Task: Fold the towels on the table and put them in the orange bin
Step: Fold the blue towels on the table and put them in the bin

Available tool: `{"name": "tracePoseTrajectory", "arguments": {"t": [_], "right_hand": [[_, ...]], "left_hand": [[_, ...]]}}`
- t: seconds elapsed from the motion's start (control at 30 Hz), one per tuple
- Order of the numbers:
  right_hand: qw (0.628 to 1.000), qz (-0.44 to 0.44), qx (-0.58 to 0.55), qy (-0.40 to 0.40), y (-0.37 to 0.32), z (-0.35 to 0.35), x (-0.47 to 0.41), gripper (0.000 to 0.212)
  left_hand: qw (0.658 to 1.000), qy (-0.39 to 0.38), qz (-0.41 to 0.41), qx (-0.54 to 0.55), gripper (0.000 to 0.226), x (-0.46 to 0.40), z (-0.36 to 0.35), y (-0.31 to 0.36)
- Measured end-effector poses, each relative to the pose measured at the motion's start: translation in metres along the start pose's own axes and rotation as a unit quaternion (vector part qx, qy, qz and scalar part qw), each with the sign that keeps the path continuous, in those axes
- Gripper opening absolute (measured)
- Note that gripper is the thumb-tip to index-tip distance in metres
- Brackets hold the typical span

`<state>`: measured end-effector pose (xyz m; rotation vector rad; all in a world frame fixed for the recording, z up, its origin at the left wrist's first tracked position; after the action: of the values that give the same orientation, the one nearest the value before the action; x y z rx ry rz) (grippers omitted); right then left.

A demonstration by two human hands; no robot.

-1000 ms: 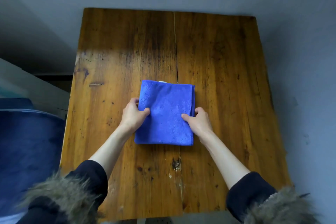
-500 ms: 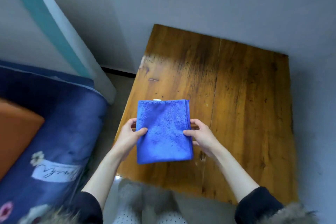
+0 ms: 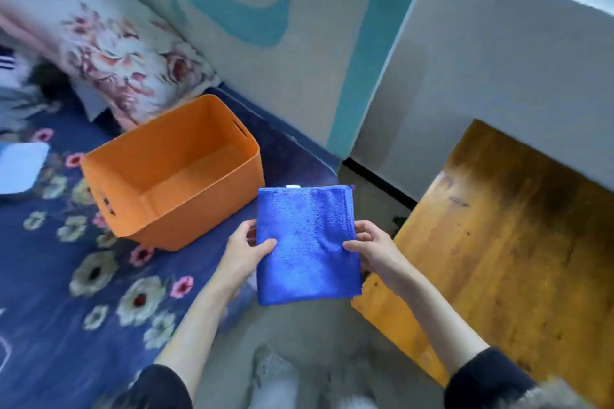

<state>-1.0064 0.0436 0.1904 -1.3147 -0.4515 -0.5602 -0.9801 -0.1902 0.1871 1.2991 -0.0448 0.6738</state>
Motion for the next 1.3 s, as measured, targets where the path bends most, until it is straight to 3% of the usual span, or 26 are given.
{"name": "tracePoseTrajectory", "arguments": {"t": [0.17, 0.3, 0.53, 0.73, 0.93, 1.07, 1.3], "right_hand": [[0.994, 0.033, 0.058, -0.084, -0.04, -0.113, 0.002, 0.025], [0.984, 0.048, 0.105, -0.135, -0.068, -0.187, -0.004, 0.024], [0.973, 0.05, 0.141, -0.178, -0.122, -0.279, -0.056, 0.021], [0.962, 0.055, 0.195, -0.18, -0.158, -0.357, -0.147, 0.018], [0.95, 0.038, 0.268, -0.157, -0.116, -0.419, -0.234, 0.02], [0.936, 0.001, 0.315, -0.159, -0.061, -0.447, -0.28, 0.029], [0.927, -0.03, 0.336, -0.163, -0.004, -0.481, -0.313, 0.019]], "left_hand": [[0.994, 0.1, 0.035, 0.023, 0.034, -0.022, 0.107, -0.014], [0.98, 0.144, 0.083, 0.105, 0.031, -0.043, 0.164, -0.029], [0.966, 0.213, 0.087, 0.12, 0.039, -0.123, 0.212, -0.023], [0.954, 0.266, 0.096, 0.097, 0.033, -0.229, 0.221, -0.027], [0.942, 0.282, 0.177, 0.046, 0.039, -0.309, 0.201, -0.09], [0.928, 0.283, 0.24, -0.016, 0.029, -0.338, 0.189, -0.147], [0.909, 0.33, 0.215, -0.135, 0.049, -0.359, 0.184, -0.185]]}}
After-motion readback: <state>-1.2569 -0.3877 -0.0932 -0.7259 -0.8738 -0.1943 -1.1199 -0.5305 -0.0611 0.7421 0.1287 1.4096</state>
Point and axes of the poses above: each hand's wrist, its own x-axis away from the middle knuckle, its own z-axis out of the back of the hand, y = z × x, the point moved 5 cm from there along -x, towards the middle knuckle, and after that the axes turned 15 degrees about y, right-handed, at the moved point
